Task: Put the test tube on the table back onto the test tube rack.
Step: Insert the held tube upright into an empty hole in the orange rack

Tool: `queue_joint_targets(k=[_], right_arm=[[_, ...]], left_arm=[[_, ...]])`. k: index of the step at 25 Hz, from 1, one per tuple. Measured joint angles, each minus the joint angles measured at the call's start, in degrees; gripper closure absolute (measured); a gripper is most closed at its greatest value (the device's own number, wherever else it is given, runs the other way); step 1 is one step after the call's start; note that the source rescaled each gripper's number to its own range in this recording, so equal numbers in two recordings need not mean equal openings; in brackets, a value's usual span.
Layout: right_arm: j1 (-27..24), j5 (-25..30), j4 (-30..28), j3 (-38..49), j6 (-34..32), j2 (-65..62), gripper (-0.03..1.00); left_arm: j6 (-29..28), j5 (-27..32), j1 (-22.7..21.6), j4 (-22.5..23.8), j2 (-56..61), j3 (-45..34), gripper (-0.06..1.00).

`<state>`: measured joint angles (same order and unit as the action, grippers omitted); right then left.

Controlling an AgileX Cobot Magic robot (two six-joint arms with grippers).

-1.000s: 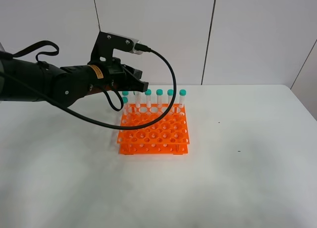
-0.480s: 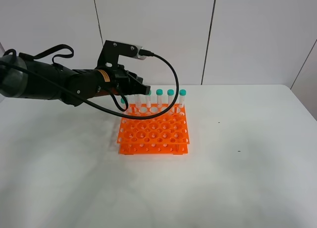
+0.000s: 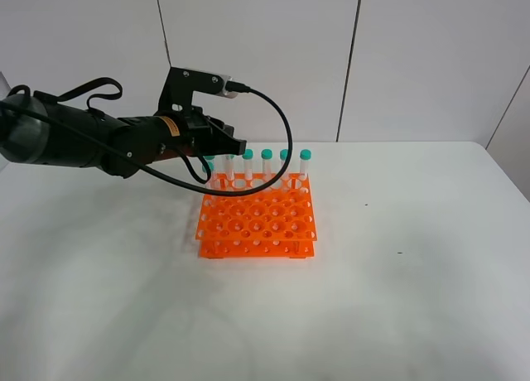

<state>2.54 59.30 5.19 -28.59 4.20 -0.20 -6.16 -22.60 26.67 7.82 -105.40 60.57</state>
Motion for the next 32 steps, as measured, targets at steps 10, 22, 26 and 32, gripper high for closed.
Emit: queue_joint_targets(k=[10,22,26,32], right_arm=[[0.0,0.0,0.1,0.0,0.0,0.0,-0.03],[0.0,0.0,0.1,0.0,0.0,0.0,-0.03],[0.0,0.0,0.1,0.0,0.0,0.0,-0.03],[0.0,0.0,0.1,0.0,0.0,0.0,-0.03]], left_arm=[[0.0,0.5,-0.3,0.8,-1.2,0.0,0.94],[-1.3,0.6,-0.4,1.0,-1.2,0.0,0.94],[-1.3,0.2,-0.4,1.0,-3.0,0.1,0.94],[-1.3,-1.4,-0.4,1.0,-4.4,0.1,0.94]])
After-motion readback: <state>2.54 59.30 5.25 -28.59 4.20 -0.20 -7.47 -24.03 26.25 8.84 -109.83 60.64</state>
